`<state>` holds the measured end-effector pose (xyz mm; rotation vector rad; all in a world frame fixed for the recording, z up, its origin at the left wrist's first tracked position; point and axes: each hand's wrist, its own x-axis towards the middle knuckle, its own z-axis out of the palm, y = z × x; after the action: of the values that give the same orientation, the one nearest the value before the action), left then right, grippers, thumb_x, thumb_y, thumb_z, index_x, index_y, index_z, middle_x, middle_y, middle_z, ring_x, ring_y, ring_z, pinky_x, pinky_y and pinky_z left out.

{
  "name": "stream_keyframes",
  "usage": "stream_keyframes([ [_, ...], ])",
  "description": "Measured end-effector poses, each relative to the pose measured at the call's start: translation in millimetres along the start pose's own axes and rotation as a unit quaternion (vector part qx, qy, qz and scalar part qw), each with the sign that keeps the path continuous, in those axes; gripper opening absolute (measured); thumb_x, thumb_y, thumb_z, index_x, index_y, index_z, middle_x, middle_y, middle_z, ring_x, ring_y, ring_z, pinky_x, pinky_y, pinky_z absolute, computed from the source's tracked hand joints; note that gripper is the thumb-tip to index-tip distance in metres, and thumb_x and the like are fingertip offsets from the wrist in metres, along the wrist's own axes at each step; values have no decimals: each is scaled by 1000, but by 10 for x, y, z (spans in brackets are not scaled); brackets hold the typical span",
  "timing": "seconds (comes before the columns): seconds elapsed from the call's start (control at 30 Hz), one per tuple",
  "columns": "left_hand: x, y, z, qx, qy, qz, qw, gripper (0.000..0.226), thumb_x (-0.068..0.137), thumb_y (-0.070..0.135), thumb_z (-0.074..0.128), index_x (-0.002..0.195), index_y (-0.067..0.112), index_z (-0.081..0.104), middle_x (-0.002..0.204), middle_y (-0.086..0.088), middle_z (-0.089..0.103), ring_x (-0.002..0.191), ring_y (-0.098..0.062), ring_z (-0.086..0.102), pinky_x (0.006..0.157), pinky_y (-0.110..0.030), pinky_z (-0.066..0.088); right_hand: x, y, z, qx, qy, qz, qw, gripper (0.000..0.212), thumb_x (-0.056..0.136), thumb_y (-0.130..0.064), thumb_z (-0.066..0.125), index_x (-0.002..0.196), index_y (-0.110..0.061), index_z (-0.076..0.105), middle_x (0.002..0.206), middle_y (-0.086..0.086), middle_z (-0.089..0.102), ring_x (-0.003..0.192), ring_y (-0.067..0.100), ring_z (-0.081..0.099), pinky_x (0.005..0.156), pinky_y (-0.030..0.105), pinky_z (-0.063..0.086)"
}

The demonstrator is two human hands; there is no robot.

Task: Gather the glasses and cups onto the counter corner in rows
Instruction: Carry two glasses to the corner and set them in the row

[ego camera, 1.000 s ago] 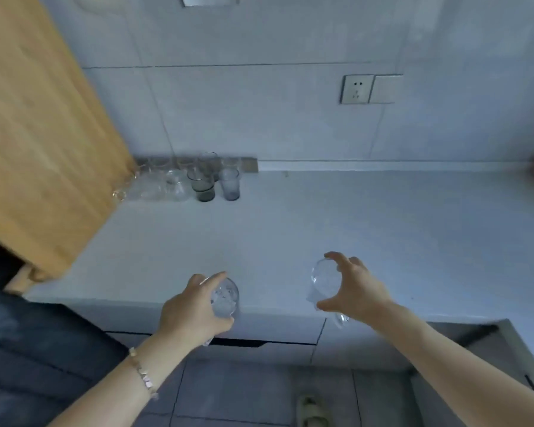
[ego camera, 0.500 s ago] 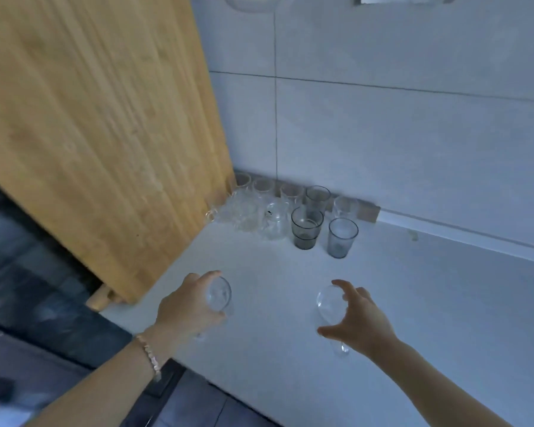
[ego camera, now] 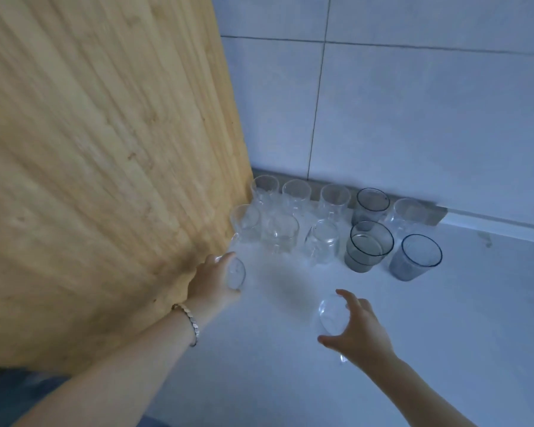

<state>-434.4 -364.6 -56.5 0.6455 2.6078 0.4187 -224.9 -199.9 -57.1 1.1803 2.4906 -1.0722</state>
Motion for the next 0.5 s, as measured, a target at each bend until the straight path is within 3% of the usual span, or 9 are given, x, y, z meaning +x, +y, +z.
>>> stream_keyframes([
  [0.23, 472, -166, 22, 4, -32, 51, 998, 74, 68, 24, 70, 136, 26, 41, 132, -7, 51, 121, -26, 49, 96, -34, 49, 418, -709, 524, 48, 29, 39, 998, 88, 66, -27, 79, 139, -27, 30, 132, 3, 40, 116, 27, 53, 93, 33, 47],
  [0.5, 527, -237, 118, 16, -38, 63, 997, 84, 77, 20, 67, 147, 25, 21, 148, -10, 29, 134, -30, 31, 111, -34, 35, 706, -1249, 941, 76, 27, 73, 994, 94, 69, -28, 78, 144, -24, 21, 132, 9, 34, 121, 31, 44, 102, 34, 39],
])
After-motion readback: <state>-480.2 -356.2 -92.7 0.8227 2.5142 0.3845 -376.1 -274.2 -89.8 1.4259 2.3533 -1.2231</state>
